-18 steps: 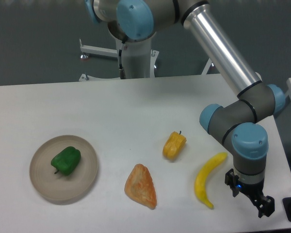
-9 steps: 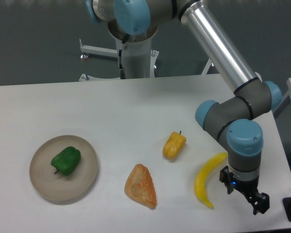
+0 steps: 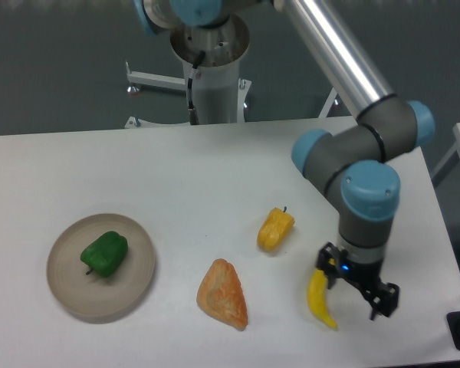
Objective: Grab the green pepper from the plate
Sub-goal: 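Move the gripper from beside the banana toward the plate with the green pepper, then lower the open gripper over the green pepper on the plate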
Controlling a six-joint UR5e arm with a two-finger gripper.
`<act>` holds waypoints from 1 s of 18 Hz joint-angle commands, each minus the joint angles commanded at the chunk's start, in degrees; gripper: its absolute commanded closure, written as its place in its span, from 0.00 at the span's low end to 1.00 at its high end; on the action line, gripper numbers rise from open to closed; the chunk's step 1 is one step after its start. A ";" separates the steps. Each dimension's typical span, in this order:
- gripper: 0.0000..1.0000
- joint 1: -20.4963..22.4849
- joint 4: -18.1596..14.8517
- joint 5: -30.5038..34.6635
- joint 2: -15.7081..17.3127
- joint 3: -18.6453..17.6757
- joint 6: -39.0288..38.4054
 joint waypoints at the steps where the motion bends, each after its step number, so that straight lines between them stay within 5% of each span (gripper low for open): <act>1: 0.00 -0.88 0.00 -0.36 1.05 -1.23 -3.87; 7: 0.00 -6.94 0.61 -2.11 8.00 -11.60 -17.95; 12: 0.00 -12.30 1.31 -2.29 9.50 -17.49 -22.97; 18: 0.00 -18.81 5.88 -2.91 10.47 -22.68 -30.18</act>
